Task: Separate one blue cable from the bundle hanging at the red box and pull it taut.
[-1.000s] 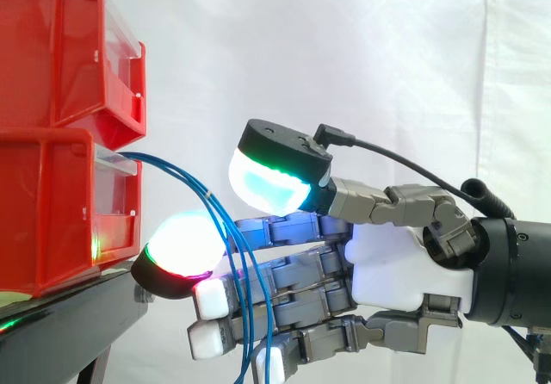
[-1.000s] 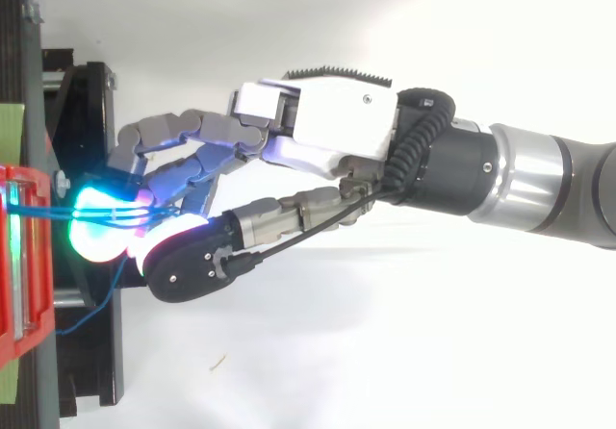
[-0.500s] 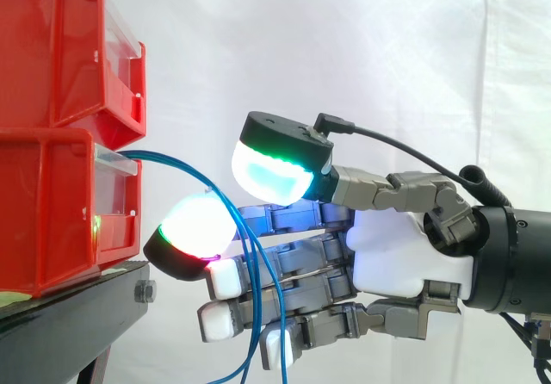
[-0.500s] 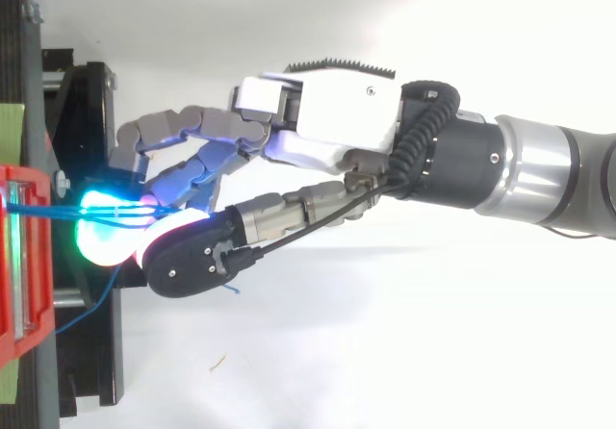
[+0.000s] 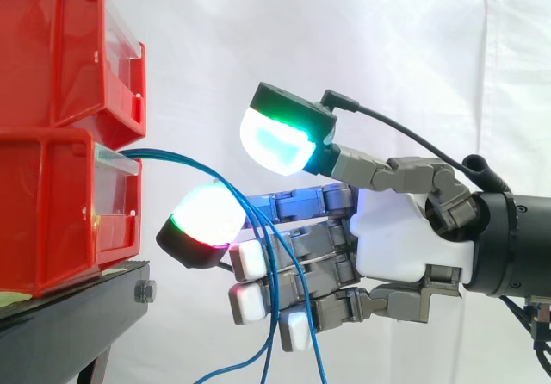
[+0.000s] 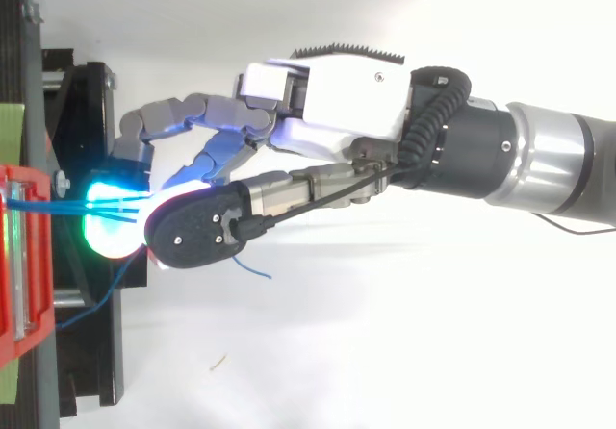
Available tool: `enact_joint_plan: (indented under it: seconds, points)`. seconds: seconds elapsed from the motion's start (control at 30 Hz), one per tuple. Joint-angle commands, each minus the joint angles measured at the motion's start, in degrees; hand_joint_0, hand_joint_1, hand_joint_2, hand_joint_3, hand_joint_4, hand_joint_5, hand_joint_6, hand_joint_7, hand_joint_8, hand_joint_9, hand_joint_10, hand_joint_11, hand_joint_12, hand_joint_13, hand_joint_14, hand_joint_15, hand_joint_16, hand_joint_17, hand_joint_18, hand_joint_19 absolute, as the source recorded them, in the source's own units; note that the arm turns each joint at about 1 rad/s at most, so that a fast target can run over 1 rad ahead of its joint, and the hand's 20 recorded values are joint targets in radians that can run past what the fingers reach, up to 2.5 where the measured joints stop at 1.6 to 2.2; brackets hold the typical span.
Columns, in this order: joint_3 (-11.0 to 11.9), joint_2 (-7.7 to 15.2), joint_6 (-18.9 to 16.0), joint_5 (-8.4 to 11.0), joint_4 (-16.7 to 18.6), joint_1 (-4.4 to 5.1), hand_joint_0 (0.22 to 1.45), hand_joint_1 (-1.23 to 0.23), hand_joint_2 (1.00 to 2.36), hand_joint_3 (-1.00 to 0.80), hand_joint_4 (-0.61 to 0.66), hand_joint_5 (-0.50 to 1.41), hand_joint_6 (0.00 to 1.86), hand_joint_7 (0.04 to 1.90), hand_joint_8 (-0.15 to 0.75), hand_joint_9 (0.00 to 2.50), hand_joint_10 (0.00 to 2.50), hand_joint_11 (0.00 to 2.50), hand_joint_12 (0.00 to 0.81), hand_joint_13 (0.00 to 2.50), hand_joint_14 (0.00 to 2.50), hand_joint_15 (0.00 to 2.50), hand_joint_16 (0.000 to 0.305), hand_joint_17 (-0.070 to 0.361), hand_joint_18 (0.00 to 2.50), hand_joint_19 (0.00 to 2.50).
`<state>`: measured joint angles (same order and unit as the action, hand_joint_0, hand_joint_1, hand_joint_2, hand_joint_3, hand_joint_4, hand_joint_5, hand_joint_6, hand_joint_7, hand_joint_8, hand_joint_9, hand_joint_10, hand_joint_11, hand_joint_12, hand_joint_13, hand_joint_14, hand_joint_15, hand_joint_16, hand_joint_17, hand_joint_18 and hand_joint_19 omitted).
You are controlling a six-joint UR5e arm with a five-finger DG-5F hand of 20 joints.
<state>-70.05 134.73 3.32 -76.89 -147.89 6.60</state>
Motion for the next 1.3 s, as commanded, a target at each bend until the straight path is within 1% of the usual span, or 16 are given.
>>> enact_joint_plan:
  seconds: [0.0,0.03,0.13,0.2,0.3,0.43,0.47,0.53,0.57,0.63,0.77,0.9,1.17,1.27]
  points:
    - [0.0,0.0,0.6,0.16,0.4,-0.18,0.65,-0.42,1.02,-0.31,0.20,-0.12,0.50,1.16,0.288,0.96,0.02,0.84,0.378,0.90,0.03,0.82,0.046,0.103,0.91,0.80]
    - [0.0,0.0,0.7,0.16,0.5,-0.27,0.66,-0.42,1.02,-0.25,0.20,-0.12,0.50,1.16,0.287,0.98,0.02,0.85,0.378,0.92,0.03,0.83,0.046,0.103,0.92,0.79]
    - [0.0,0.0,1.3,0.07,0.6,-0.36,0.66,-0.46,1.02,-0.17,0.18,-0.12,0.50,1.18,0.292,0.99,0.02,0.84,0.377,0.95,0.03,0.84,0.046,0.103,0.94,0.80]
    - [0.0,0.0,1.3,0.16,0.7,-0.45,0.66,-0.49,1.02,-0.14,0.18,-0.11,0.50,1.19,0.295,1.00,0.03,0.86,0.374,0.96,0.03,0.85,0.045,0.102,0.94,0.80]
    - [0.0,0.0,1.9,0.16,1.1,-0.36,0.67,-0.51,1.02,-0.14,0.18,-0.11,0.50,1.22,0.298,1.01,0.02,0.85,0.372,0.97,0.03,0.84,0.045,0.101,0.96,0.79]
    - [0.0,0.0,2.3,0.07,1.6,-0.45,0.67,-0.51,1.02,-0.13,0.15,-0.10,0.50,1.33,0.302,1.04,0.02,0.87,0.369,0.99,0.03,0.85,0.045,0.100,0.97,0.78]
    - [0.0,0.0,2.2,0.07,1.6,-0.36,0.67,-0.51,1.02,-0.11,0.15,-0.09,0.50,1.36,0.301,1.04,0.02,0.88,0.368,1.00,0.03,0.86,0.045,0.100,0.98,0.77]
    - [0.0,0.0,2.2,0.07,1.6,-0.36,0.69,-0.54,1.02,-0.06,0.14,-0.10,0.52,1.36,0.308,1.05,0.02,0.87,0.372,1.00,0.03,0.86,0.045,0.100,0.98,0.77]
    - [0.0,0.0,2.2,0.07,1.6,-0.36,0.69,-0.55,1.02,-0.05,0.14,-0.10,0.53,1.34,0.307,1.05,0.02,0.88,0.372,1.00,0.02,0.86,0.045,0.101,0.98,0.77]
    - [0.0,0.0,2.3,-0.01,1.6,-0.36,0.70,-0.60,1.02,0.02,0.16,-0.13,0.61,1.24,0.320,1.05,0.02,0.90,0.374,1.01,0.03,0.87,0.046,0.102,0.99,0.77]
    - [0.0,0.0,2.6,0.07,1.6,-0.36,0.69,-0.68,1.02,0.02,0.19,-0.18,0.74,1.05,0.327,1.02,0.02,0.96,0.381,1.01,0.03,0.87,0.046,0.103,0.99,0.76]
    - [0.0,0.0,2.9,-0.01,1.6,-0.36,0.68,-0.71,1.02,-0.02,0.20,-0.20,0.82,0.97,0.323,0.98,0.02,1.02,0.381,1.01,0.03,0.89,0.045,0.102,0.97,0.76]
    - [0.0,-0.1,2.7,-0.10,1.2,-0.01,0.68,-0.72,1.02,-0.03,0.22,-0.21,0.83,0.91,0.328,0.97,0.02,1.03,0.377,1.01,0.03,0.89,0.045,0.101,0.96,0.76]
    - [0.0,-0.1,2.9,-0.10,0.8,0.26,0.68,-0.72,1.02,-0.03,0.22,-0.21,0.84,0.89,0.325,0.97,0.02,1.04,0.379,1.01,0.02,0.90,0.045,0.101,0.95,0.76]
